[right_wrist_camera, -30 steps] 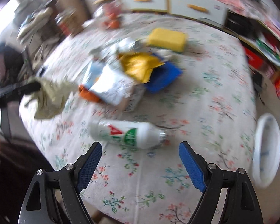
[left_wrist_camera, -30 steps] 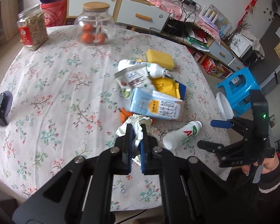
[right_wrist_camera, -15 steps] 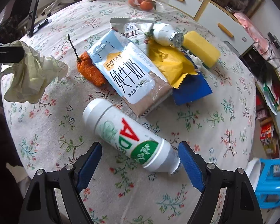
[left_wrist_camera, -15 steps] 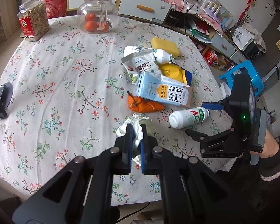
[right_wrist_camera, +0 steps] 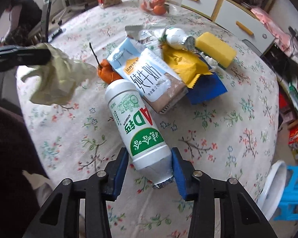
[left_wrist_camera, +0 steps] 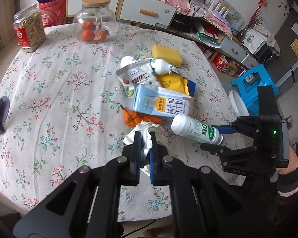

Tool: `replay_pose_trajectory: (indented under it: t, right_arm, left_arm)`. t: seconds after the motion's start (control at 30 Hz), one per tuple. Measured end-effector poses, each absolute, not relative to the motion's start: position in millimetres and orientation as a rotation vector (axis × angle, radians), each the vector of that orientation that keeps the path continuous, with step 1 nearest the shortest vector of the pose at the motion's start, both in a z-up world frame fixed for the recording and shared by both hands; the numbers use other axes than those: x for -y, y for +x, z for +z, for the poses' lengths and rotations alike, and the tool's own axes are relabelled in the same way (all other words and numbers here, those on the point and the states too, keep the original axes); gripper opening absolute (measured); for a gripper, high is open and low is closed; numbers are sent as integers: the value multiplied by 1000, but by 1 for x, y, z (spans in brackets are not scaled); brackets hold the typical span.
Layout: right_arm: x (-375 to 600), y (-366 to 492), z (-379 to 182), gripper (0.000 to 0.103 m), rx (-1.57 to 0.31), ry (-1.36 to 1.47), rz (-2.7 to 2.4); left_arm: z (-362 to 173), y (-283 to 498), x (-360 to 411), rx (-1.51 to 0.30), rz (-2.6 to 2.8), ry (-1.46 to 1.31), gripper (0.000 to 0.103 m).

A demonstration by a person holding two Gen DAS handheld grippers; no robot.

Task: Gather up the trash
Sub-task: 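Grasp the white AD milk bottle with the right tool, then carry the bottle and plastic over the white bucket and open both tools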

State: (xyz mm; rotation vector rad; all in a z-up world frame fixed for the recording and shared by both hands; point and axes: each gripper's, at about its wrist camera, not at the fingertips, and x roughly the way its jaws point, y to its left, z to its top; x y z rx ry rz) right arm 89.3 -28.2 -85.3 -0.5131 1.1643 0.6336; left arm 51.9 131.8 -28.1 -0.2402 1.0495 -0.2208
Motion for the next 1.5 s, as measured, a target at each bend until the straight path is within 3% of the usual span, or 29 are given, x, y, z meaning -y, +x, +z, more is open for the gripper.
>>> replay_pose_trajectory:
  t: [0.63, 1.13, 1.23, 1.37, 1.5]
  right_arm:
    - [210, 120, -33, 44, -1156, -89, 248]
    - [358, 135, -56, 44, -1243, 173, -46]
    - [367, 134, -62, 46, -1257, 183, -48]
    - [381, 130, -62, 58, -1263, 215, -76]
    - [398, 123, -57, 62, -1244, 257, -97]
  left_arm:
    - [-5, 96, -26, -993, -376, -203, 8]
    - [-14, 125, 54, -1000, -472, -217, 8]
    - [-16, 128, 70, -1009, -491, -217, 8]
    - [-15, 134, 96, -1004, -521, -194, 8]
    - [-15, 143, 121, -1005, -552, -155, 8]
